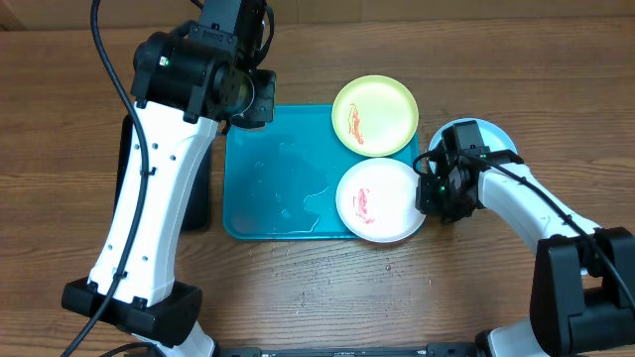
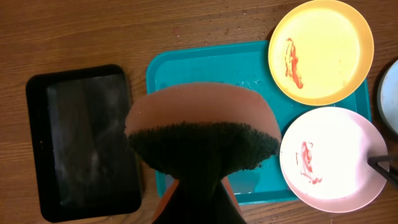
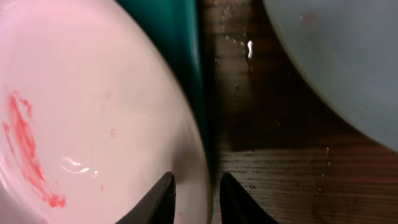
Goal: Clean dirty plates on tray and stack at the side
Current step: 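Move the right gripper to the white plate and grip its rim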
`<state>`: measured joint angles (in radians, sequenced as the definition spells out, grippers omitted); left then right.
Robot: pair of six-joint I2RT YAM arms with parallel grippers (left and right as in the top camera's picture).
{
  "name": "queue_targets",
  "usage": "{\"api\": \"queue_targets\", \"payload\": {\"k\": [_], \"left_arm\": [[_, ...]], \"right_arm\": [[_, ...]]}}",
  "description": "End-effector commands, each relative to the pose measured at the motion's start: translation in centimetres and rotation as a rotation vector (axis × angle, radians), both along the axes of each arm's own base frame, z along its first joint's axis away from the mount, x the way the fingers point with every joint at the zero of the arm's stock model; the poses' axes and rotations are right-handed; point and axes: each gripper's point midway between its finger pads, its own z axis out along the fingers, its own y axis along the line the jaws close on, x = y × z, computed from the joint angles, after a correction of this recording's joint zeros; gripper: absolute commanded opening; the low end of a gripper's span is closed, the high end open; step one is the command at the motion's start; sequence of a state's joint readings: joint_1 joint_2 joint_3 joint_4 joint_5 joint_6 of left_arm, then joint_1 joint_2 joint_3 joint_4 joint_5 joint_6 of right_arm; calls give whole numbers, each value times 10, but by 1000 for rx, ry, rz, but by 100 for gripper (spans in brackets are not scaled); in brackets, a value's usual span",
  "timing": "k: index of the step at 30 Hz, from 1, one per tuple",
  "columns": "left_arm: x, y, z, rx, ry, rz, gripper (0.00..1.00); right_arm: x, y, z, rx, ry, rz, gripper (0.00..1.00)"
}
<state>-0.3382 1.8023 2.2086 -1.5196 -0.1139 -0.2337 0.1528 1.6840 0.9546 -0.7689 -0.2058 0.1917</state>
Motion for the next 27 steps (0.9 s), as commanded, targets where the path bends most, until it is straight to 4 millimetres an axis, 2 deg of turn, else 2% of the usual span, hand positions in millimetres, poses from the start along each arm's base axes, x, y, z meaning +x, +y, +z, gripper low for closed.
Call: {"api": "queue_targets", "payload": {"k": [1,5,9,12,14,17,22,27], "left_arm": [[5,4,-1,6,-7,30,4],[5,4,-1,6,-7,30,4],[5,4,-1,6,-7,30,4],[5,4,-1,6,-8,30,4],[5,4,0,5,-8,30,4],[5,4,0,3,-10,32,4],[6,4,0,-5,-11,47,4],[6,4,-3,-10,-7,61,4]], "right_arm": [[3,1,5,-3,-31,12,13],[2,1,5,0,-25,13,4],[1,1,13,-2,-9,13,4],[4,5,28,16,-12,13,4],[10,16,46,53,-36,16,4],[16,33,56,73,-57,-14,4],[28,72,59,113,-97,-125,4],[38,106,55,77,-175,-260,4]]}}
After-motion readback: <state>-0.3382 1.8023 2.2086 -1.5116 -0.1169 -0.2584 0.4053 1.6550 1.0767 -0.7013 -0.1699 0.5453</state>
